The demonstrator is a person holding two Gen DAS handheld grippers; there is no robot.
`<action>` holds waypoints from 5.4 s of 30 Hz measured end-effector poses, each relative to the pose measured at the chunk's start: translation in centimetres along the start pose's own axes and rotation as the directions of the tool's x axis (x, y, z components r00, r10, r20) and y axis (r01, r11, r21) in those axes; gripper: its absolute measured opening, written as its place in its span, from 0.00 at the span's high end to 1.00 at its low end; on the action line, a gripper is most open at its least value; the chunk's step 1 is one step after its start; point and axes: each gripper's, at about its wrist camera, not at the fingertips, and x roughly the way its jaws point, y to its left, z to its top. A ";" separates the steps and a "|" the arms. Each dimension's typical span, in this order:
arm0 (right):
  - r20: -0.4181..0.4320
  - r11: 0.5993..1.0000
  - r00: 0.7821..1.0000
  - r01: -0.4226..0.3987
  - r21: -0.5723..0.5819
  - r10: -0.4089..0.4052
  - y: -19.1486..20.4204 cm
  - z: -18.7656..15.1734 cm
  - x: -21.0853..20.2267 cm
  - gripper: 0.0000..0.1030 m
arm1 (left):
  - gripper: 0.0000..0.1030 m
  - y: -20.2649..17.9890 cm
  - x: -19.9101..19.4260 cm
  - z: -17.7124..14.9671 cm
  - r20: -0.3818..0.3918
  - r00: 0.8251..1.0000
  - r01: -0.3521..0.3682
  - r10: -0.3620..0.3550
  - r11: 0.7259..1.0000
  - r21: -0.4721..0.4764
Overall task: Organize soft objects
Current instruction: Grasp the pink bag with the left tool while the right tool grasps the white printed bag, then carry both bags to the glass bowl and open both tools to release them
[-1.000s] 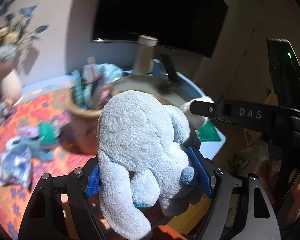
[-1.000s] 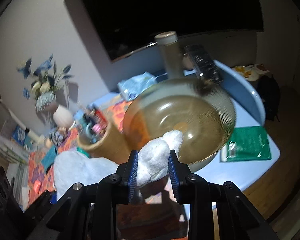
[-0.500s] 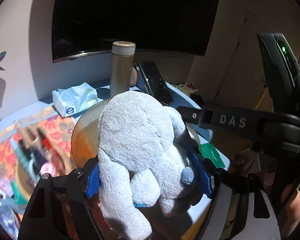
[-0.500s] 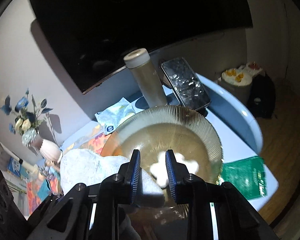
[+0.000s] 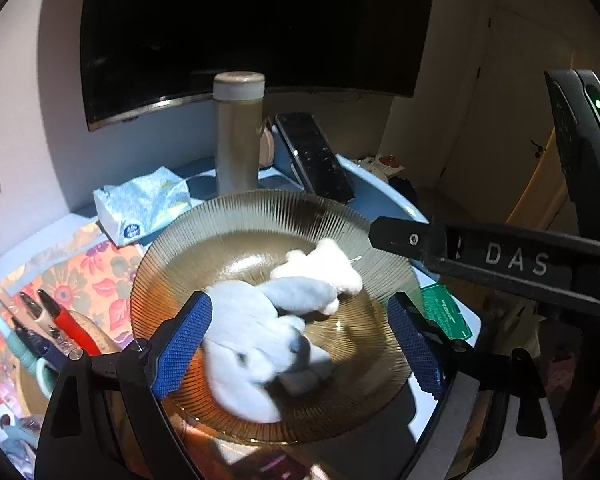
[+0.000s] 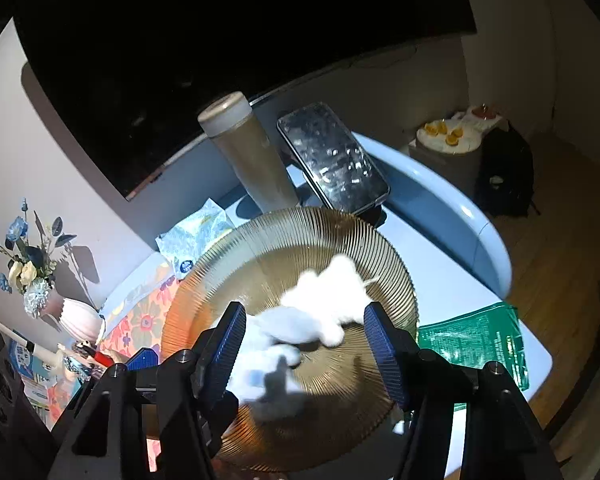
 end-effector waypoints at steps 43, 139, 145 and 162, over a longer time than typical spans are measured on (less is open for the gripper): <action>-0.409 0.533 0.882 -0.469 -0.704 0.236 34.4 -24.7 4.4 0.28 | 0.14 34.1 -27.8 -24.3 -0.185 0.713 -0.647 0.676 0.534 -0.544; -0.099 0.954 0.995 -0.049 -0.295 0.020 3.7 -10.7 -6.1 0.50 | 0.65 1.4 -9.1 -8.0 -0.020 0.999 0.037 -0.036 0.998 0.047; -0.001 0.968 1.000 0.010 -0.251 -0.011 2.3 -6.4 -6.3 0.50 | 0.65 -0.6 -5.8 -4.7 -0.029 0.999 0.044 -0.042 0.997 0.057; -0.083 0.999 0.996 0.017 -0.032 -0.019 -0.9 -0.5 3.4 0.46 | 0.47 0.6 2.5 -1.6 -0.059 0.993 -0.101 0.101 0.995 -0.009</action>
